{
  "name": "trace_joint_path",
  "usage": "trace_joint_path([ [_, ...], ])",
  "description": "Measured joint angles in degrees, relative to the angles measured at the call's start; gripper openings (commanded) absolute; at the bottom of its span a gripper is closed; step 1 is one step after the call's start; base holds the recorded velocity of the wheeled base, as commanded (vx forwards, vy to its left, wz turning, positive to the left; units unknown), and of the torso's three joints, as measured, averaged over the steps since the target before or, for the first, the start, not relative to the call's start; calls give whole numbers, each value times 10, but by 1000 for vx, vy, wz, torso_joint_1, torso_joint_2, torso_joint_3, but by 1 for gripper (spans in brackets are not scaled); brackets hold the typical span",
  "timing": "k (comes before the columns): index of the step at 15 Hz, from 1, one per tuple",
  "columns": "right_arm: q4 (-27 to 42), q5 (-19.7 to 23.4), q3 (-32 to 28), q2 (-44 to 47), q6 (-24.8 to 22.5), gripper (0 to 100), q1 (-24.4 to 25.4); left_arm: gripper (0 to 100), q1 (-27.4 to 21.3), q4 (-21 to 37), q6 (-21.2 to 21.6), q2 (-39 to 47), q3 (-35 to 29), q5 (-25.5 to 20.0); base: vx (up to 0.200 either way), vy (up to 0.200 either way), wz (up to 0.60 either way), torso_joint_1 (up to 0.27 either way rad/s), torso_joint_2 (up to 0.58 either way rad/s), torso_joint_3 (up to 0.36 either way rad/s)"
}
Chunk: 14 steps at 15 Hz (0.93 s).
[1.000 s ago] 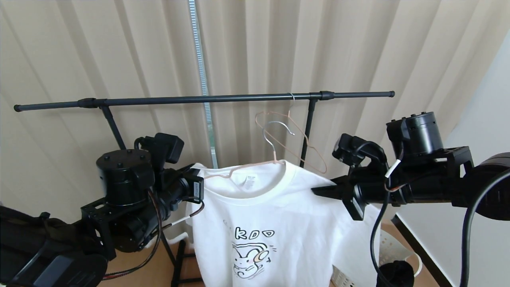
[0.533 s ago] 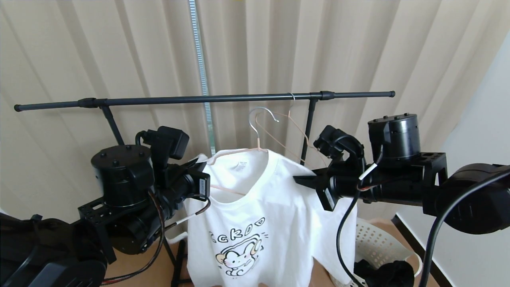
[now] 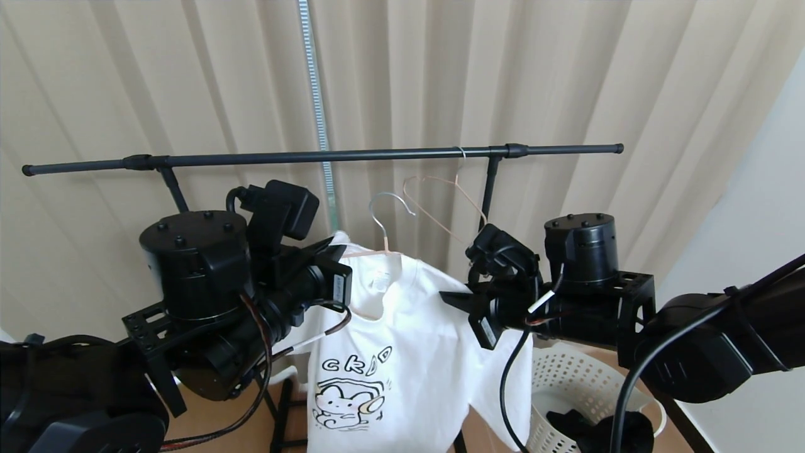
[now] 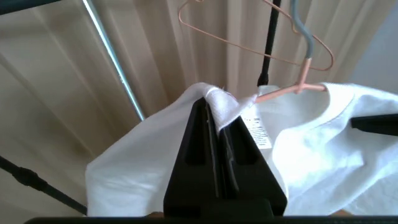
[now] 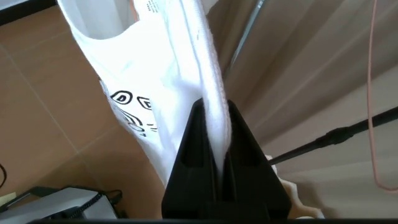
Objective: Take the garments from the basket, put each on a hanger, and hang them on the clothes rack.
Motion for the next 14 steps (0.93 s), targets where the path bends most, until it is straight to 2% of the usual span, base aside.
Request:
trace_joint_path([
  [4, -85, 2, 2, 17, 81, 0, 10, 0, -7, 0, 0, -8, -2, 1, 0, 0, 0, 0, 0, 0],
  [8, -130, 4, 4, 21, 111, 0, 10, 0, -8, 7, 0, -12, 1, 4, 0, 0, 0, 0, 0, 0],
  [14, -182, 5, 15, 21, 127, 0, 9, 0, -10, 13, 8, -12, -2, 4, 0, 0, 0, 0, 0, 0],
])
